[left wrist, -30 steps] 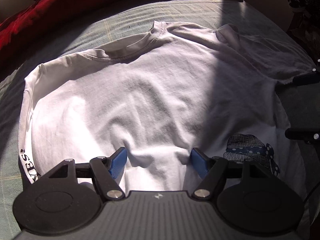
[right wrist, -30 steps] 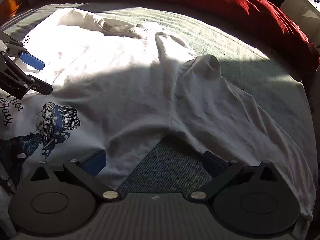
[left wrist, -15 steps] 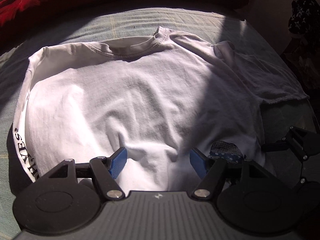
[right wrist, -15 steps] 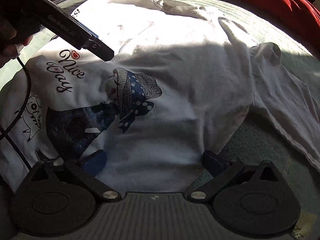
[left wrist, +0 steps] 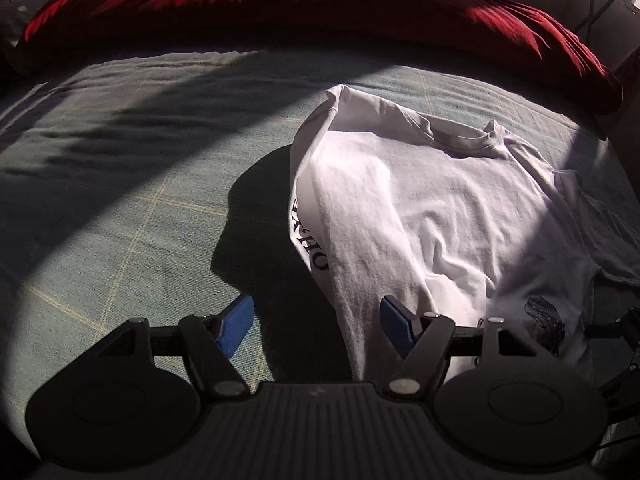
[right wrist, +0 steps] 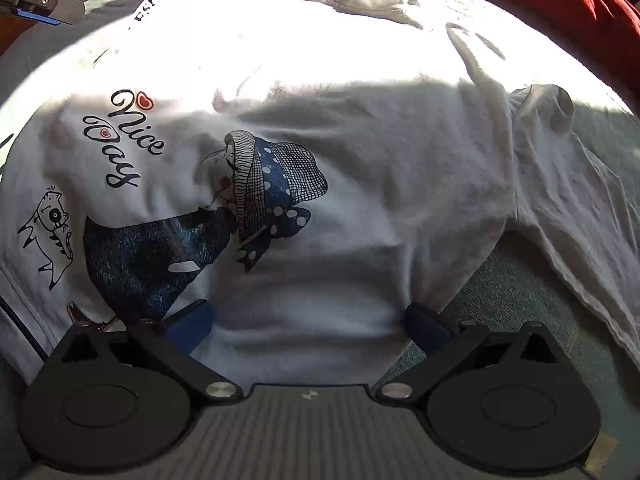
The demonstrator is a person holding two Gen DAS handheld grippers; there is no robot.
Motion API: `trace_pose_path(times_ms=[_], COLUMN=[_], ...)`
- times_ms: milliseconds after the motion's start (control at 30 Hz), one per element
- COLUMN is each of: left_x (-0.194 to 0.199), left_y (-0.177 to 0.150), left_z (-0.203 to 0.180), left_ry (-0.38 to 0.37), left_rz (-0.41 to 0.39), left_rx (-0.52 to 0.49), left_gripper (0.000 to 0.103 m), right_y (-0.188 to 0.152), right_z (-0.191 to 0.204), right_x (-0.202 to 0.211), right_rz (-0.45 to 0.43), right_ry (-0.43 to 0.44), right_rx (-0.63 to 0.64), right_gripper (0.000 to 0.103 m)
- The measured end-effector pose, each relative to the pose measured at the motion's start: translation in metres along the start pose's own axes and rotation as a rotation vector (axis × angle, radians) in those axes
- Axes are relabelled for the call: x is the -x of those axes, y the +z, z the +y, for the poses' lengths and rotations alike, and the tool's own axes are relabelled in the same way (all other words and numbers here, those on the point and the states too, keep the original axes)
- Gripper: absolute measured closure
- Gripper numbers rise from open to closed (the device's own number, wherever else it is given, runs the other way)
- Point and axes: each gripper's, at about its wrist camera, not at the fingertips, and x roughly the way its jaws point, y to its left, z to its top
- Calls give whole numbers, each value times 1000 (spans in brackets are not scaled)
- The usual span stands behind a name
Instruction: Fold clothes
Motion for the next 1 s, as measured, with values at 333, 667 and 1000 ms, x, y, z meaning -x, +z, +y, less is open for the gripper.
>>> trace_pose_path(times_ms=[333,667,1000], left_x=[-15,-1,-4], left_y=[-19,-26,-44], left_z=[65,162,184], left_ry=[-76,-50,-141], left_rz=[3,-2,-6], left_rx=[89,30,27], left_gripper=[33,32,30], right_y=[63,145,145], right_z=[34,221,265], right_x=[53,-11,-55], right_rz=[-96,-24,105], right_ry=[-95,-232,-501], right_rx=[-1,296,423], right_gripper=[0,0,0])
